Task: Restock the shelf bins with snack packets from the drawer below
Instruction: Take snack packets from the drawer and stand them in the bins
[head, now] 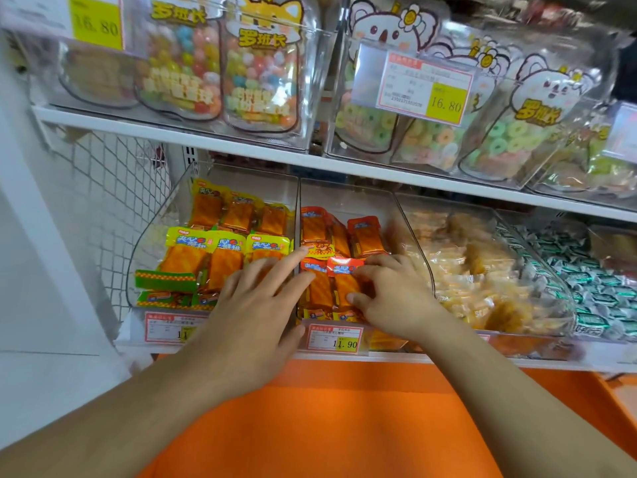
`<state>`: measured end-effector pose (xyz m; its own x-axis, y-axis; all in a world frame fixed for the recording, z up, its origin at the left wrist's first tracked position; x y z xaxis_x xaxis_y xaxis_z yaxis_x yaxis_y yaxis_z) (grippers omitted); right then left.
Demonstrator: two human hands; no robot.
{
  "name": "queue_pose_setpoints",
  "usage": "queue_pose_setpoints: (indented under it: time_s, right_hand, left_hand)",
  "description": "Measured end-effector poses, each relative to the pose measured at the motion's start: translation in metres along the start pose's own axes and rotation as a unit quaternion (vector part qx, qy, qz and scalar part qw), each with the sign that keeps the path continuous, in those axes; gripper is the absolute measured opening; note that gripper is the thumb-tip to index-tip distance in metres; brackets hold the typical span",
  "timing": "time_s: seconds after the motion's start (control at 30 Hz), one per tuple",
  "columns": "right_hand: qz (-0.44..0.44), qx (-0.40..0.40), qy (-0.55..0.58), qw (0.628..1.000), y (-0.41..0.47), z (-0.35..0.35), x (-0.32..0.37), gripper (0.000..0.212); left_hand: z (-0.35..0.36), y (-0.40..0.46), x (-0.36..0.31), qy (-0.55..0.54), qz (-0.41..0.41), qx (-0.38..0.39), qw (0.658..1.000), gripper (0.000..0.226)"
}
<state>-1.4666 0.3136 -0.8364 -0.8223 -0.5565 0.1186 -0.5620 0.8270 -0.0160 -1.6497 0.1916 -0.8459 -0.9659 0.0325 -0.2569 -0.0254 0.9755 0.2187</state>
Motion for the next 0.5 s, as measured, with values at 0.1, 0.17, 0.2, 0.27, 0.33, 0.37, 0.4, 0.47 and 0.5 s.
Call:
queue_pose_setpoints:
  time_s: [0.1, 0.17, 0.2, 0.27, 0.33, 0.37, 0.4, 0.47, 0.5]
  right_hand:
    - [0.004, 0.002, 0.0, 1.0, 0.0, 0.001, -0.002, 0.059]
    - [0.004, -0.006, 0.012, 1.0, 0.0, 0.0, -0.003, 0.06]
    - [-0.001, -0.013, 0.022, 1.0, -0.001, -0.001, -0.003, 0.06]
    - [-0.014, -0.032, 0.031, 0.999, -0.003, -0.003, -0.003, 0.059]
    - [-0.019, -0.056, 0.037, 0.998, -0.007, -0.008, -0.003, 0.058]
    - [-0.025, -0.07, 0.041, 0.996, -0.011, -0.012, -0.002, 0.058]
    - [-0.035, -0.084, 0.047, 0.995, -0.016, -0.015, -0.001, 0.057]
    - [-0.065, -0.108, 0.061, 0.99, -0.031, -0.022, 0.003, 0.051]
    - [-0.08, -0.117, 0.069, 0.987, -0.041, -0.024, 0.005, 0.048]
  left_hand:
    - [0.0, -0.001, 0.001, 0.001, -0.004, 0.007, 1.0, 0.064]
    - [-0.001, 0.0, 0.0, 0.001, -0.004, 0.007, 1.0, 0.065]
    - [-0.002, 0.0, 0.0, -0.001, -0.005, 0.008, 1.0, 0.066]
    - [-0.002, 0.001, 0.0, -0.005, -0.009, 0.016, 1.0, 0.068]
    - [-0.003, 0.0, 0.0, -0.01, -0.012, 0.02, 1.0, 0.071]
    - [-0.004, 0.0, -0.001, -0.019, -0.012, 0.018, 1.0, 0.072]
    - [-0.006, -0.002, -0.001, -0.031, -0.012, 0.014, 0.999, 0.072]
    - [-0.012, -0.006, -0.005, -0.053, -0.01, 0.003, 0.999, 0.07]
    - [-0.015, -0.008, -0.007, -0.065, -0.007, -0.004, 0.998, 0.068]
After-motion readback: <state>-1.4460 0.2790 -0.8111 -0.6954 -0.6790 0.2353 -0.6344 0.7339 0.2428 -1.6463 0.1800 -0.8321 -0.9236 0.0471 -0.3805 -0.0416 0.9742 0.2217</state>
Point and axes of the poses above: each hand's wrist, its own y-axis towards the middle knuckle, its own z-axis out of the palm, x = y × z, the point moved 5 cm from there along y, towards the middle knuckle, and after that the axes turned 9 degrees about -z, right-handed, at the moved point
